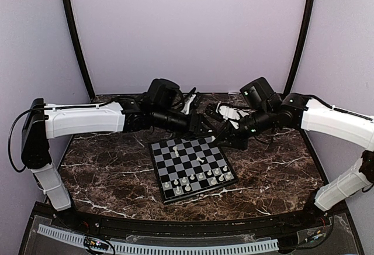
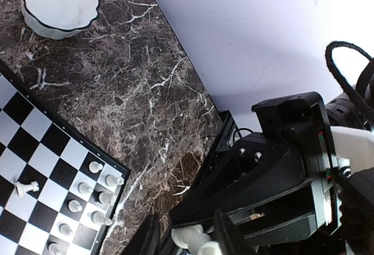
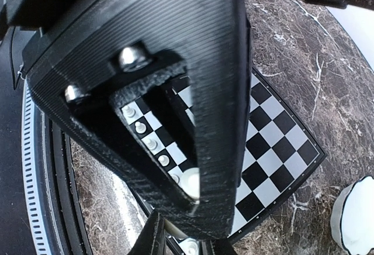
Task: Set up the chess pieces on the board
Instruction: Pass from the right arm to the left, then place the queen at d1.
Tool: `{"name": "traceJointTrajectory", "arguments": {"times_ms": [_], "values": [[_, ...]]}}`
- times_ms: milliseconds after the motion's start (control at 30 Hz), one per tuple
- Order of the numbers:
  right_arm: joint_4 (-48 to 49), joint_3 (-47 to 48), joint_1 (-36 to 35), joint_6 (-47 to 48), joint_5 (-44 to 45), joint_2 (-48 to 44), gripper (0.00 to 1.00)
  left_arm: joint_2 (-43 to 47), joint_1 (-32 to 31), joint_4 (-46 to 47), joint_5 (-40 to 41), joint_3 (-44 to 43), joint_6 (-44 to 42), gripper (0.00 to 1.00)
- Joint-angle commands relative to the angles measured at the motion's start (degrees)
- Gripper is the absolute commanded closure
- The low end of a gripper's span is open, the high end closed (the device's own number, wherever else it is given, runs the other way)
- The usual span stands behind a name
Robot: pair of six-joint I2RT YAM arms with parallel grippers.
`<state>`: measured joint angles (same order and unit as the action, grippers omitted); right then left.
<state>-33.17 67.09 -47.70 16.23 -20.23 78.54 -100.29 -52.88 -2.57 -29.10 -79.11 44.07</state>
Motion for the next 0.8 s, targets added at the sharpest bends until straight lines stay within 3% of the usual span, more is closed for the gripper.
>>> {"name": "traceJointTrajectory", "arguments": {"times_ms": [0, 167, 300, 367, 467, 600, 767], "values": [[0.8, 1.8, -0.5, 0.1, 0.3, -0.8, 1.00, 0.2, 0.2, 0.0, 0.5, -0.5, 0.2, 0.72], [1.0, 1.7, -0.5, -0.3, 0.8, -0.7, 1.00, 0.2, 0.2, -0.1, -0.1, -0.6, -0.2, 0.85], [-3.1, 2.5, -0.3, 0.1, 3.5, -1.6, 0.70, 1.0, 0.2, -4.3, 1.6, -1.8, -3.2, 0.88], [-7.5, 1.5, -0.1, 1.3, 3.4, -3.5, 0.62, 1.7, -0.4, -8.8, 4.0, -3.0, -6.7, 0.89], [-9.6, -3.4, 1.0, 2.4, 3.9, -8.9, 0.57, 2.2, -1.9, -15.6, 8.9, -5.2, -12.3, 0.89], [-8.9, -8.8, 7.0, 0.6, 4.9, -13.9, 0.46, 1.5, -6.0, -23.7, 15.2, -7.3, -19.8, 0.89], [-7.2, -12.2, 16.9, -2.9, 2.4, -11.5, 0.46, 0.0, -11.1, -27.5, 21.7, -7.1, -25.5, 0.89]]}}
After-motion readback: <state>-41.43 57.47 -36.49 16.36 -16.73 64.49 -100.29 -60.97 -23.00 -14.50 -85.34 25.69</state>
